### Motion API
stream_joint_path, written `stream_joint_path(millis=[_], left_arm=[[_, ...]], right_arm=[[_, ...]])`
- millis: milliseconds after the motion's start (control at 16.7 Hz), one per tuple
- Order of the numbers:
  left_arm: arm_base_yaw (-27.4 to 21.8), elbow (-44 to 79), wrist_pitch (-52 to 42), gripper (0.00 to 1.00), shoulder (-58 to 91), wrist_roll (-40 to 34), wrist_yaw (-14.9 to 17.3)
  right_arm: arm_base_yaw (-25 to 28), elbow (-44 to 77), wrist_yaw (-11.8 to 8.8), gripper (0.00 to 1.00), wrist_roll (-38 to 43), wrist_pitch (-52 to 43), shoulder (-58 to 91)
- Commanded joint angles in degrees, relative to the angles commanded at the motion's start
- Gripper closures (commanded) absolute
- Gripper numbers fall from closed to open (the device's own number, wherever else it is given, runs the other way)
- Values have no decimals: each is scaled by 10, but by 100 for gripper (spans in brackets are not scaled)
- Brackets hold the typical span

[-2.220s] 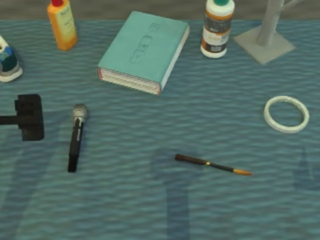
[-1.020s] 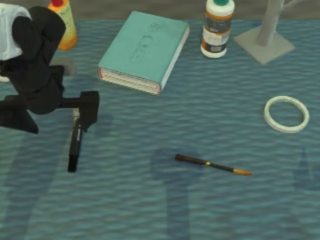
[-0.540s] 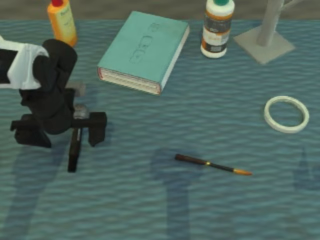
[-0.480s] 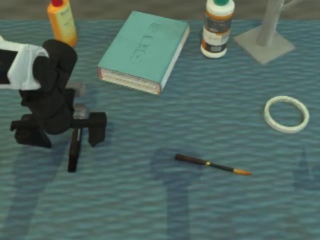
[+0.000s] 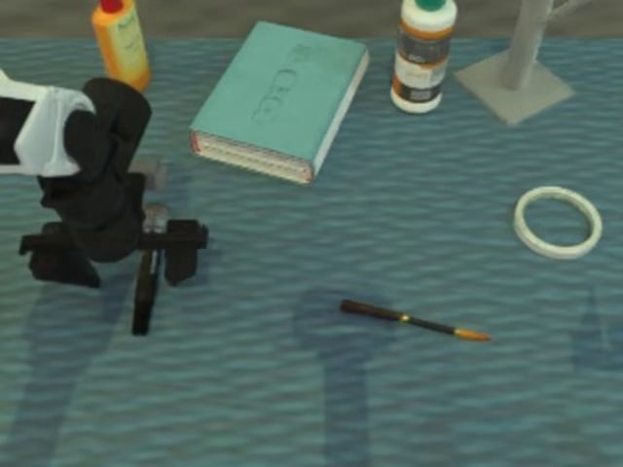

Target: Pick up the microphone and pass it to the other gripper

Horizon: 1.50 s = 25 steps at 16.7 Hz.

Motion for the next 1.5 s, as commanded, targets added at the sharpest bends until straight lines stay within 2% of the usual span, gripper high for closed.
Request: stream_joint_path(millis=[540,1020,1080,1140,1320,1500], left_arm=[[0,0,0,98,0,0,0],[0,0,0,100,0,0,0],[5,8,-29,100,-39,23,-37],[5,7,-28,100,-39,23,-37],[6,1,9,100,-46,29,-18],[9,-16,97,100,-61,41,22]], right_arm=[[0,0,0,0,0,0,0],[0,0,0,0,0,0,0],[0,0,0,0,0,0,0],[0,0,0,0,0,0,0],[0,0,0,0,0,0,0],[0,0,0,0,0,0,0]])
